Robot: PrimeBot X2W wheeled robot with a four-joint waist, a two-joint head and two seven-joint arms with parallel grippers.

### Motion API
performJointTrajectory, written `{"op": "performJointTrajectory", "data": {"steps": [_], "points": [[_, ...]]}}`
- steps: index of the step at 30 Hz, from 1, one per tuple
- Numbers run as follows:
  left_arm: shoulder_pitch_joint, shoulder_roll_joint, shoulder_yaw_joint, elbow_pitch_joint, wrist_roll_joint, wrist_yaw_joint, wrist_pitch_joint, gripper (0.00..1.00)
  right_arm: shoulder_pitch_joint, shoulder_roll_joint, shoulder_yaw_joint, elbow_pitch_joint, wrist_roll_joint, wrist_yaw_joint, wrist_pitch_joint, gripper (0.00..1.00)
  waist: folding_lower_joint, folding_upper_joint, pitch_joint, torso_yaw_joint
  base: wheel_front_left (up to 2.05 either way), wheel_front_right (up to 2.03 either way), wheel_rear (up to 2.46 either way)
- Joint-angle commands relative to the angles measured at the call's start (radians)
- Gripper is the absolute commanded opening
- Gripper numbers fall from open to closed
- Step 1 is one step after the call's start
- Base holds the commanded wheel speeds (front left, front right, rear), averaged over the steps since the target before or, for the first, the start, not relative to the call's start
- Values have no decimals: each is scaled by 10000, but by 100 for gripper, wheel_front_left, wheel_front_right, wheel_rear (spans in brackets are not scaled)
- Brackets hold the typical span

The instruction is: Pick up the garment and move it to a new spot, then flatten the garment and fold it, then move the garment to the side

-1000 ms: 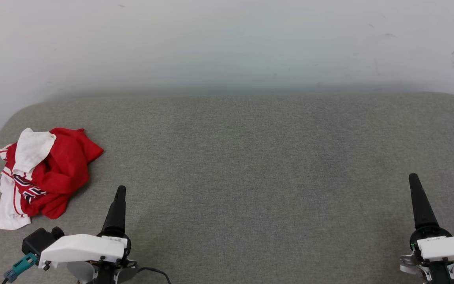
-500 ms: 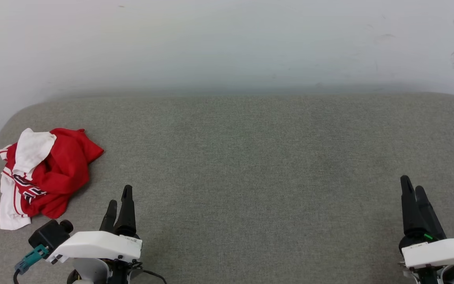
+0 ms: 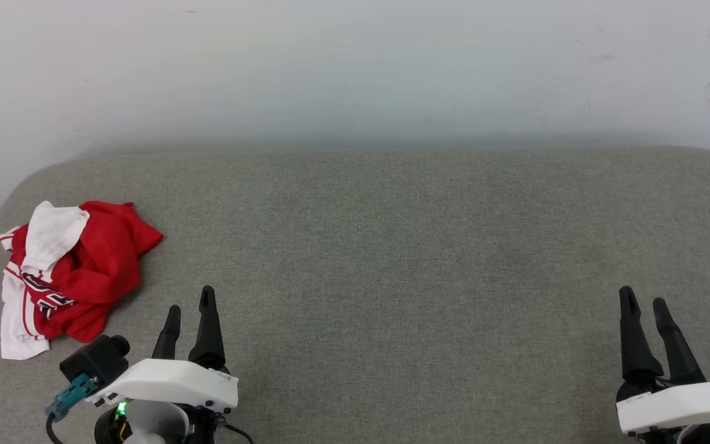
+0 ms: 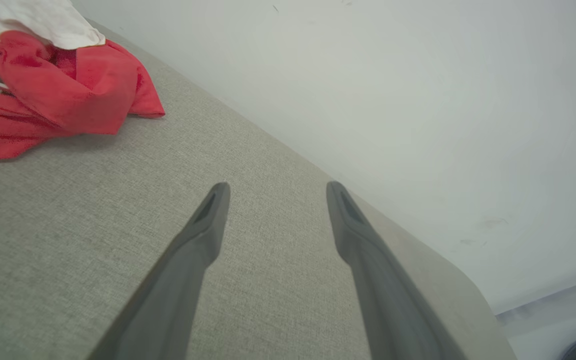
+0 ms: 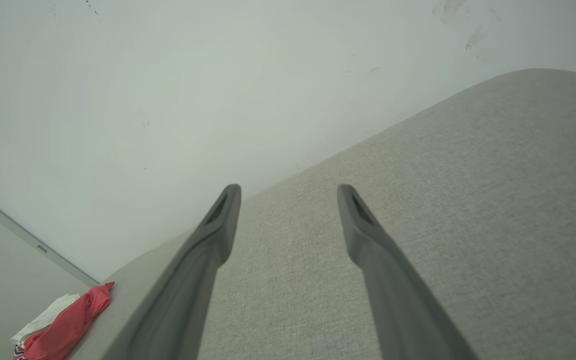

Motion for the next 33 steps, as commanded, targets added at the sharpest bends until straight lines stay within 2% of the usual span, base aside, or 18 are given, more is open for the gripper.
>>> {"op": "performJointTrajectory", "data": {"steps": [1, 22, 33], "points": [[-99, 24, -58, -172, 294, 52, -87, 100, -23, -6, 13, -123, -318, 0, -104, 100, 0, 0, -4, 3, 0, 0, 0], [53, 30, -532, -376, 2777, 402, -649, 100, 318, -3, 68, -225, -2807, -1, -659, 100, 0, 0, -52, 66, 0, 0, 0], [159, 31, -742, -450, 3845, 349, -914, 100, 464, -1, 23, -459, -3722, -1, -922, 100, 0, 0, -89, 119, 0, 0, 0]]}}
